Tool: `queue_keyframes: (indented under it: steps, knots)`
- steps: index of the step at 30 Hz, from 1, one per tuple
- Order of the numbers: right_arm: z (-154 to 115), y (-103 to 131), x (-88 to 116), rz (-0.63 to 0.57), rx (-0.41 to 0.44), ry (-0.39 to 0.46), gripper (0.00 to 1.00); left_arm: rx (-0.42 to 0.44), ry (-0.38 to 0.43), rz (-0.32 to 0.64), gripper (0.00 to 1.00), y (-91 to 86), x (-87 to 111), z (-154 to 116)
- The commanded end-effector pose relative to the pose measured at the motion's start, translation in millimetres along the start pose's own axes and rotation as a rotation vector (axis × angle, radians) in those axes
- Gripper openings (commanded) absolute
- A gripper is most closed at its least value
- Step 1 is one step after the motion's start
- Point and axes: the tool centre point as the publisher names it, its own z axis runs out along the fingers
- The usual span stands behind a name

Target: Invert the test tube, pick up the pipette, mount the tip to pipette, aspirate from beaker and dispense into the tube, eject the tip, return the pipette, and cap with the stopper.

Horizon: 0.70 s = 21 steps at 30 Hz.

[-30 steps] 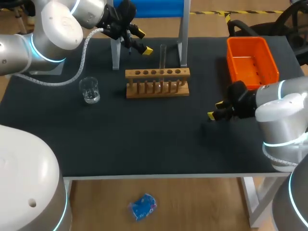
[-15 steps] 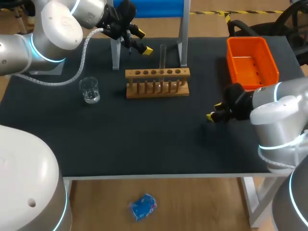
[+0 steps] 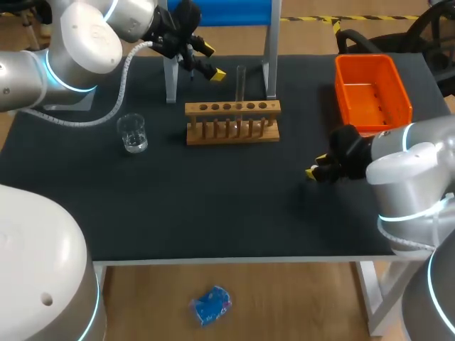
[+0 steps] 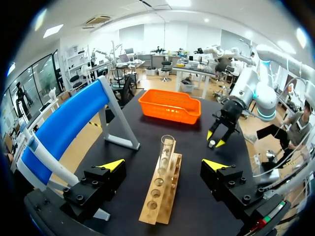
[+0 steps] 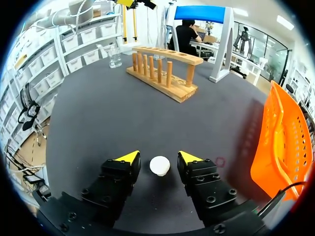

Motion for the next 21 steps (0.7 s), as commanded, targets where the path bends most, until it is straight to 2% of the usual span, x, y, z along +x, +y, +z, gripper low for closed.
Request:
queue_keyframes:
  steps: [1,12,21]
  knots:
    - [1.6,-0.6,0.5,-0.001,-0.002,-0.002,0.47,-0.006,0.003,-0.002,1.00,-1.0,-0.4,-1.0]
    - [2.3,0.0,0.0,-0.005,0.000,0.002,0.44,-0.006,0.003,-0.002,1.00,-1.0,-0.4,-1.0]
    - [2.7,1.0,-0.3,-0.006,-0.001,0.001,0.38,-0.006,0.003,-0.002,1.00,-1.0,-0.4,-1.0]
